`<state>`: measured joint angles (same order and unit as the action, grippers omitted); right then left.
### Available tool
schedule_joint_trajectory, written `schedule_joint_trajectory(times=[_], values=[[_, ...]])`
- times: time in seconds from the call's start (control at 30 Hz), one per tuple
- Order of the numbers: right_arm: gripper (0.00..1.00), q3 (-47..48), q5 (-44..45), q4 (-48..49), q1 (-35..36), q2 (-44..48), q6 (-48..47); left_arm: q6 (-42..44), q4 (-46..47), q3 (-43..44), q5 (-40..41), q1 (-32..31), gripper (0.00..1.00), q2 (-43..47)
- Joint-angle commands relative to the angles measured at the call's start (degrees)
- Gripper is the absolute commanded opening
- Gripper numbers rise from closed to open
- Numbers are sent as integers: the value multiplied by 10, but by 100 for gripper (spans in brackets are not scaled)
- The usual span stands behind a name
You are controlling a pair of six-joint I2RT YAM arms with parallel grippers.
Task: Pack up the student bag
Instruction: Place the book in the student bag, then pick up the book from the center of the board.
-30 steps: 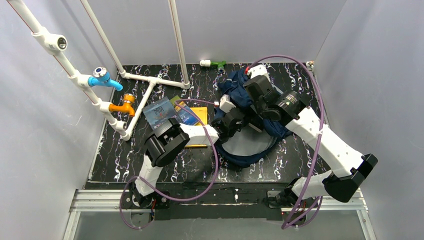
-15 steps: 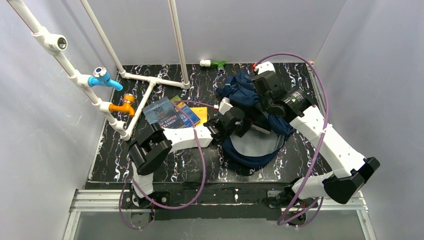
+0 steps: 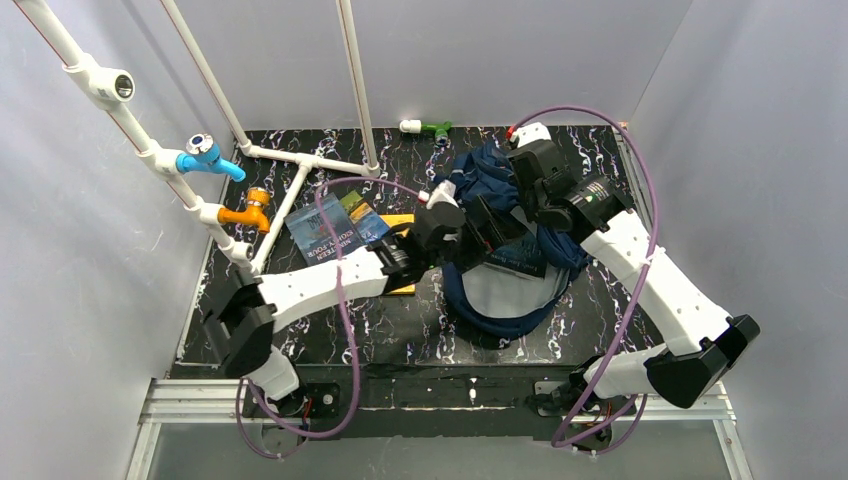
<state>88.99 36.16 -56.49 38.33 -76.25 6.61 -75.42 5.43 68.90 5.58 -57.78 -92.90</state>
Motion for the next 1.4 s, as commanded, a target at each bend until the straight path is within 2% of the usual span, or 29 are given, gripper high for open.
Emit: schedule_joint_trajectory(times=[0.0,0.2,0.37,0.43,0.57,0.6,0.67,0.7,0.77,0.83,1.03,1.2,1.37], values=[[1,-3,23,69,-11,15,-5,106,-34,-14,-16,11,98,86],[1,-36,0,78,-11,29,-11,208,-48,-87,-98,12,98,185],[1,-117,-52,102,-11,61,-3,283,-97,-122,-127,15,98,292],[1,-154,-85,102,-11,70,4,285,-131,-122,-111,19,98,350],[1,-221,-182,112,-11,91,30,293,-43,-165,-102,23,98,451],[6,-234,-228,122,-11,96,40,306,-32,-168,-100,24,98,465],[27,-261,-303,161,-11,107,59,334,-44,-160,-94,24,98,479],[34,-271,-378,187,-11,110,67,347,-70,-151,-85,24,98,482],[38,-284,-466,241,-9,109,88,373,-131,-131,-65,24,98,485],[39,-283,-508,292,3,98,111,396,-186,-115,-37,24,98,493],[60,-231,-440,384,87,-2,170,423,-262,-103,17,24,98,567],[64,-204,-455,534,112,-134,284,430,-301,-110,59,24,98,633],[68,-135,-393,553,116,-242,334,433,-354,-109,67,24,98,655]])
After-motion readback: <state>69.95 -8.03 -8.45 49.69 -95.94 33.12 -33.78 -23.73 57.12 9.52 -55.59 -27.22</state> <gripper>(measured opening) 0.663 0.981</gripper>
